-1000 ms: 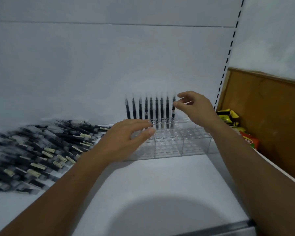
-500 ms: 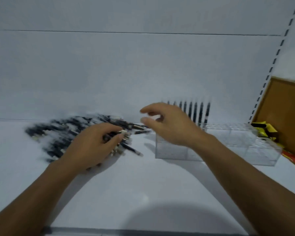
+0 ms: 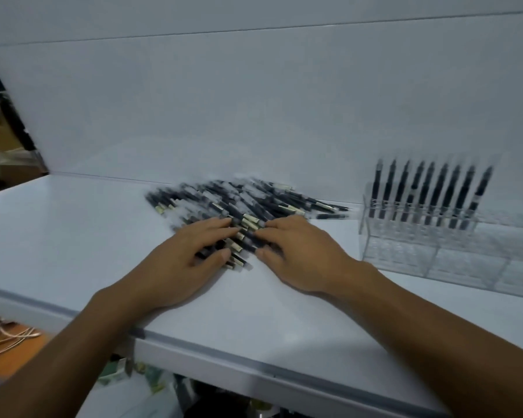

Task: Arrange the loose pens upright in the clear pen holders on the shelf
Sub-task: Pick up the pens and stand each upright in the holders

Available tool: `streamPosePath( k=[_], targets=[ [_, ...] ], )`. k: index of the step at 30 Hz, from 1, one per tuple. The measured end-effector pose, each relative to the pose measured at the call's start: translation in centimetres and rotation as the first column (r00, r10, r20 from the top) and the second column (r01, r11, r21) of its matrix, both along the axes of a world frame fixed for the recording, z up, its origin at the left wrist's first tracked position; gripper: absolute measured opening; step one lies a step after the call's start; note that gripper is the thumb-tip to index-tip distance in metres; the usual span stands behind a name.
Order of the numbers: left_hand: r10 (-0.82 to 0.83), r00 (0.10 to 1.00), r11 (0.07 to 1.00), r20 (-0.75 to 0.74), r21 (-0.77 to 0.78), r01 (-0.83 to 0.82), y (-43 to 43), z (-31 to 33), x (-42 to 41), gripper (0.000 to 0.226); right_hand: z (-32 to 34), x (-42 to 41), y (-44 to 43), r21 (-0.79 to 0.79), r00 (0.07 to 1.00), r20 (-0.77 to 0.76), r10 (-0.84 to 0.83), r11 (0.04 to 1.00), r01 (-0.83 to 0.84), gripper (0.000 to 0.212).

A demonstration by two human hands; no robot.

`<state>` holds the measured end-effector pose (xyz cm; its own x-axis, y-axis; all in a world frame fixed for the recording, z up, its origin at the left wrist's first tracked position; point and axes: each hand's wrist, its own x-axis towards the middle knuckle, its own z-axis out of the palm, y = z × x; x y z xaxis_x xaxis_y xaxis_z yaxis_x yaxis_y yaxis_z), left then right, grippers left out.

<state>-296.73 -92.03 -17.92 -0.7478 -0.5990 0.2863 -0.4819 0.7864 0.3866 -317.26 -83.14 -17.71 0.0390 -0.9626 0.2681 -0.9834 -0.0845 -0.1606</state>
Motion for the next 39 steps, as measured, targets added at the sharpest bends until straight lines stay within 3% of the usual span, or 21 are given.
streamPosePath(
  k=[6,9,14,20,23,32,39],
  targets=[
    [0.096,0.967,0.995,-0.234,0.043,-0.089,-1.0,-0.6,0.5,0.038,-0.1,-0.1,-0.3,-0.135,0.993,0.094,-0.075,0.987,0.087,0.021],
    [0.101,0.981,0.995,-0.164,0.039,-0.096,-1.4,-0.5,1.1,0.062,0.0,-0.3,-0.2,-0.158,0.979,0.171,-0.108,0.978,0.136,0.018],
    [0.013,0.994,0.995,-0.108,-0.093,-0.023,-2.4,-0.5,2.3,0.049,0.3,-0.1,-0.3,-0.217,0.952,0.279,-0.123,0.958,0.187,0.011],
    [-0.047,0.998,0.939,0.048,-0.339,0.061,-3.2,0.4,2.4,0.036,0.2,0.8,-0.4,-0.201,0.988,0.095,-0.12,0.97,0.137,0.022],
    [-0.036,0.997,0.919,0.062,-0.39,0.058,-3.6,0.4,2.7,0.03,0.5,0.9,-0.1,-0.185,0.987,0.09,-0.132,0.972,0.147,0.024],
    [-0.104,0.974,0.968,0.201,-0.202,0.146,-4.8,1.7,2.8,0.035,0.2,0.5,-0.4,-0.155,0.943,0.293,-0.16,0.965,0.212,0.021],
    [-0.122,0.985,0.896,0.119,-0.414,0.161,-4.3,0.8,2.6,0.026,0.9,0.6,-0.4,-0.077,0.736,0.671,-0.089,0.979,0.188,0.033]
  ],
)
